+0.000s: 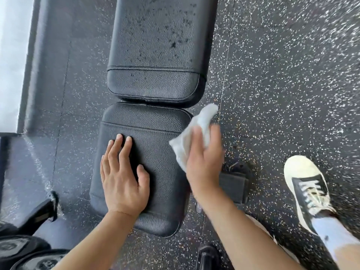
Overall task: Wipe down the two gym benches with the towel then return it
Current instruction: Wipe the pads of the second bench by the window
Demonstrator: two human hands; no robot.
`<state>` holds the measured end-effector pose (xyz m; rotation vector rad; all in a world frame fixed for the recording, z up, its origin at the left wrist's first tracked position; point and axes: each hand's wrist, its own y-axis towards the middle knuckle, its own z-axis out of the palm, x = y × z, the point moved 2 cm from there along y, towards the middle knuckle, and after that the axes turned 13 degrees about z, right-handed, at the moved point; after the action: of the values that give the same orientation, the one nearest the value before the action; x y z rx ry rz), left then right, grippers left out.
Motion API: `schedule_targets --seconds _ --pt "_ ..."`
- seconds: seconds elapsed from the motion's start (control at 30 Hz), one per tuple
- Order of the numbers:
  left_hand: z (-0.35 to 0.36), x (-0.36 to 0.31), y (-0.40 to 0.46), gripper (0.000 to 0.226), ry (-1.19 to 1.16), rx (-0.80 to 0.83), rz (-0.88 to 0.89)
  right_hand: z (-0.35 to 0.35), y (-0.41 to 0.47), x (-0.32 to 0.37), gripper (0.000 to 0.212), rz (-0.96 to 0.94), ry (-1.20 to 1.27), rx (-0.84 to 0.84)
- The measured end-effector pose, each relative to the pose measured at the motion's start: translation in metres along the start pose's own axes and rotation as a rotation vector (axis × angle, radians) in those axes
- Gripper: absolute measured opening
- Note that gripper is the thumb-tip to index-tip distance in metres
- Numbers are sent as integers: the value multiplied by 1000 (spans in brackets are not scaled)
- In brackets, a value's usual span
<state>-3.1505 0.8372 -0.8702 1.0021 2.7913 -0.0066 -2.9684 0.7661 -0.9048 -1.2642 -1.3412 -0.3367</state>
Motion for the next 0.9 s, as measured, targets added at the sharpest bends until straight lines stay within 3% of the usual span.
schedule_targets --seconds 0.13,0.27,0.43,0.57,0.67,0.73,0.83,0.9 --pt "0 0 -1 70 2 0 12 7 33 16 33 -16 -20 -28" --pt "-2 -2 0 70 -2 6 -4 -15 -42 -29 25 -54 -30 88" --pt "-3 -3 1 70 -7 -4 6 -44 -128 -83 27 52 -84 240" --pt "-2 -2 1 70 -9 -18 12 -32 -90 -53 21 10 -40 200" --pt "-4 -3 0 70 -15 -21 6 -9 -23 -7 23 -137 -49 81" --pt "-4 -3 0 69 -24 -21 0 6 15 26 25 -342 -222 45" --pt "-5 -3 -1 69 -30 -9 -7 19 34 55 25 -691 -585 86" --pt "-7 -4 -1 69 -29 5 -10 14 31 57 23 -813 -667 149"
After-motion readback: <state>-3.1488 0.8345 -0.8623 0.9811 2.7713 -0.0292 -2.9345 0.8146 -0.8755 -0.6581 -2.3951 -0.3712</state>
